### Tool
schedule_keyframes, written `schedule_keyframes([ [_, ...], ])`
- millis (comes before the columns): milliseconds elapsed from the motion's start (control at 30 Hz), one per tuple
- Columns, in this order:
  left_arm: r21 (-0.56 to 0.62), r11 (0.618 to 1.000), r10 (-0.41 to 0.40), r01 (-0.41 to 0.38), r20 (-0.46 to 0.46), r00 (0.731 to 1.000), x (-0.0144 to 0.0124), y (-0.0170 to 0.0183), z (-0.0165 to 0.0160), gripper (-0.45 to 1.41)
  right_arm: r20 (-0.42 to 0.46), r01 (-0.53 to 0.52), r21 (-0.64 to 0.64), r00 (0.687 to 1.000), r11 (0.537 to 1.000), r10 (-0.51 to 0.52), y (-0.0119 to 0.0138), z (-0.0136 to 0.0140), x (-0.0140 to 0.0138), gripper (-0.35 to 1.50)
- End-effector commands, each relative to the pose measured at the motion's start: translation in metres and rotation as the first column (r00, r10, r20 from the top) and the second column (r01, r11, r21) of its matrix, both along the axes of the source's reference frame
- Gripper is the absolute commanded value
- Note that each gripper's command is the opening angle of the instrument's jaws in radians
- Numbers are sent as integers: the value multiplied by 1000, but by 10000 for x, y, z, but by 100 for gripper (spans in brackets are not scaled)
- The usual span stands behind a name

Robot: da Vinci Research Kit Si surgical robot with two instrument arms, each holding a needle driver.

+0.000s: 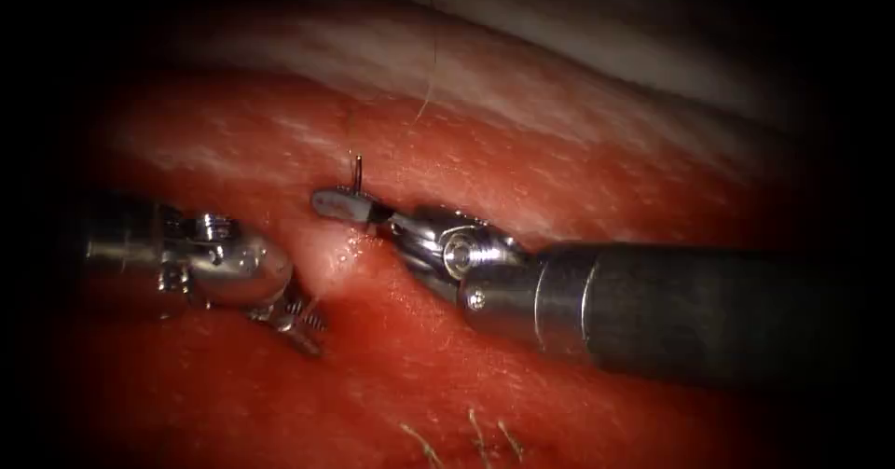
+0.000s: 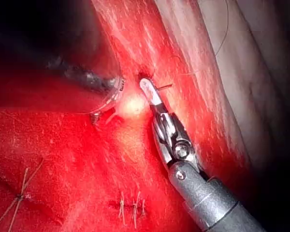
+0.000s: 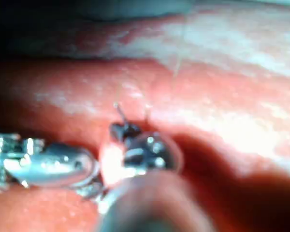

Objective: Wound Closure

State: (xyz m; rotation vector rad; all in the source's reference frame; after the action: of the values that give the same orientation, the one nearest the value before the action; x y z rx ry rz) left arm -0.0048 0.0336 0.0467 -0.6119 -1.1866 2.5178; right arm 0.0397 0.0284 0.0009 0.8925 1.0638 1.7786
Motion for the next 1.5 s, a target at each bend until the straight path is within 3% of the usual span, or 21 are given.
schedule_keyframes([
  [33,3,1000,1,-1,1,1000,-5,-5,5,13,-9,-7,15,1000,1000,7,3,0,10,-35],
  [200,3,1000,1,-1,2,1000,-4,-5,4,13,-20,-55,1,998,998,55,11,-1,7,-35],
  [267,3,1000,-1,1,2,1000,-3,-3,2,13,-32,-66,-54,997,996,64,17,1,3,19],
  [300,-5,1000,-11,11,2,1000,-3,0,-1,13,2,-60,-168,998,984,61,23,4,-3,81],
  [333,-29,999,-13,13,18,1000,-3,3,-4,13,47,-31,-248,998,968,44,29,6,-8,108],
  [367,-46,999,-6,8,32,999,-2,5,-6,15,79,-3,-286,997,958,27,32,8,-13,113],
  [467,-78,997,-5,9,60,998,-1,11,-10,17,188,105,-381,982,919,-34,35,9,-25,120],
  [533,-106,994,-8,18,92,996,0,16,-13,19,287,198,-424,955,884,-77,39,10,-41,125],
  [700,-190,980,-22,56,177,984,2,30,-22,30,344,260,-438,933,861,-106,47,7,-71,125],
  [833,-279,954,-27,112,291,956,8,51,-37,37,407,320,-425,903,847,-137,55,7,-100,125],
  [1000,-320,937,-15,139,360,933,9,54,-39,41,414,331,-429,899,840,-143,58,8,-115,125],
  [1267,-346,920,22,182,510,860,-6,51,-39,49,422,343,-441,895,830,-146,58,11,-117,123],
  [1433,-346,914,10,211,540,841,-15,53,-36,47,422,342,-442,895,829,-145,57,13,-117,123],
  [1500,-334,922,20,198,550,835,-21,48,-32,38,425,341,-442,894,829,-141,57,14,-117,123],
])
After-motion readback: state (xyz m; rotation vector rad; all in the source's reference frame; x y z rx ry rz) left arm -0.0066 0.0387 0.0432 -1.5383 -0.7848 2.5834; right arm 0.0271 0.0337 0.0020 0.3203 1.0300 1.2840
